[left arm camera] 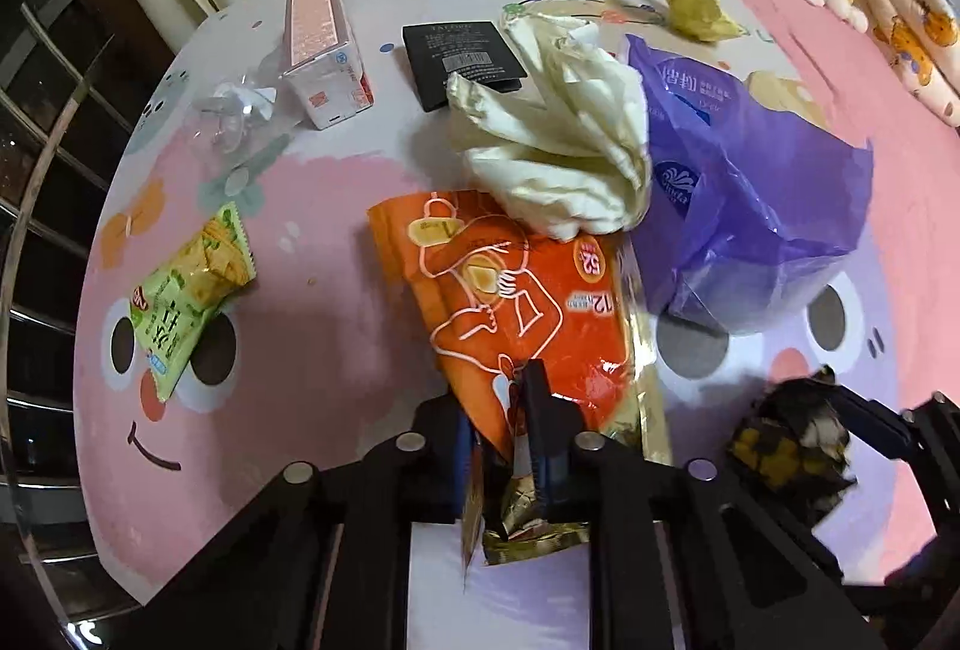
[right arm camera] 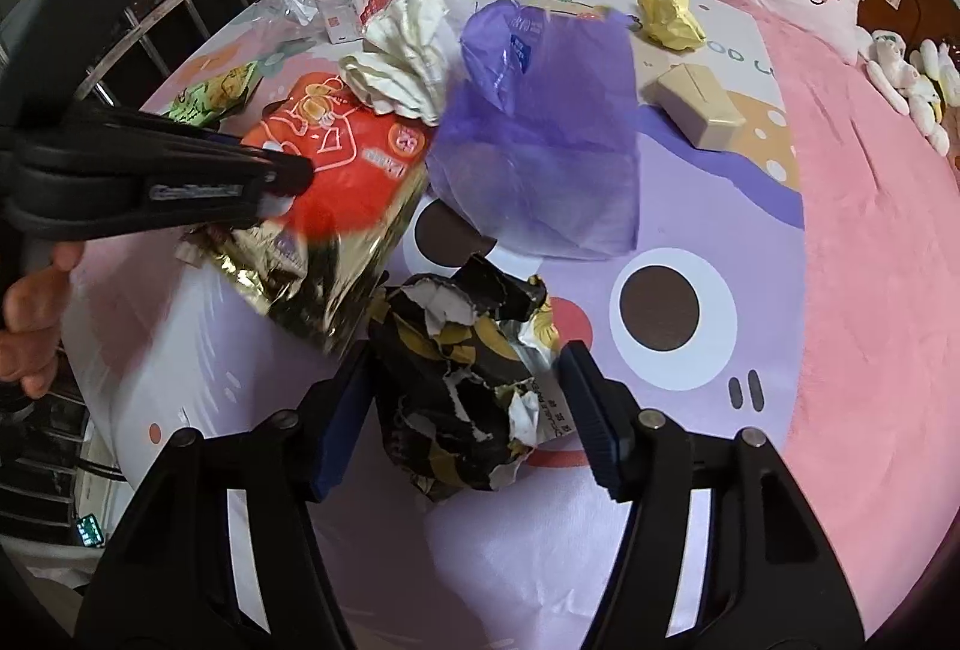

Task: Collect trash
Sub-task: 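Grasp the orange snack bag with the left tool while the right tool grasps the black-gold wrapper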

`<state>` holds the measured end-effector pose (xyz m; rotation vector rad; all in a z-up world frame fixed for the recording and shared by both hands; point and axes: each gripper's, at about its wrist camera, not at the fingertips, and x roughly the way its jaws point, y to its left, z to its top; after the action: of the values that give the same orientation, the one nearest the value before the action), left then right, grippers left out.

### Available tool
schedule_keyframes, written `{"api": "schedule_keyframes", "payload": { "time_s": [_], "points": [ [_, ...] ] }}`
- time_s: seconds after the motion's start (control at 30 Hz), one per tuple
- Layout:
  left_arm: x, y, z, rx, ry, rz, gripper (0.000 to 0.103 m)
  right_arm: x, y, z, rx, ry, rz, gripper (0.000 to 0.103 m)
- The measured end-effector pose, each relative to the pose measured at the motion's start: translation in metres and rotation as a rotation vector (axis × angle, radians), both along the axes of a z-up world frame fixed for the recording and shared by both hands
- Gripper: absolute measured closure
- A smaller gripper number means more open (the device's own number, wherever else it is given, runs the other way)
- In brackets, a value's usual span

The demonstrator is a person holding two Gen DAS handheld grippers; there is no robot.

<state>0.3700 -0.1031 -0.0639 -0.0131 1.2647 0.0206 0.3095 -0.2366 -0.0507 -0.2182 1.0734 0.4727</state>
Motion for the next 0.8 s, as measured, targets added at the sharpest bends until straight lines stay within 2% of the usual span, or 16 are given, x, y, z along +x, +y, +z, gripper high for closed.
{"api": "schedule_keyframes", "payload": {
  "time_s": [0.1,0.3,0.53,0.8],
  "points": [
    [-0.014,0.007,0.009,-0.003,-0.016,-0.007,0.093,-0.002,-0.001,0.004,0.009,-0.004,-0.017,0.054],
    [-0.046,0.024,0.031,-0.021,-0.073,-0.019,0.095,-0.011,-0.003,0.014,0.053,0.021,-0.076,0.061],
    [-0.091,0.073,0.06,-0.044,-0.126,-0.037,0.096,-0.043,0.012,0.03,0.106,0.018,-0.143,0.062],
    [-0.176,0.136,0.097,-0.09,-0.172,-0.103,0.096,-0.106,0.047,0.058,0.167,-0.033,-0.254,0.062]
  ]
}}
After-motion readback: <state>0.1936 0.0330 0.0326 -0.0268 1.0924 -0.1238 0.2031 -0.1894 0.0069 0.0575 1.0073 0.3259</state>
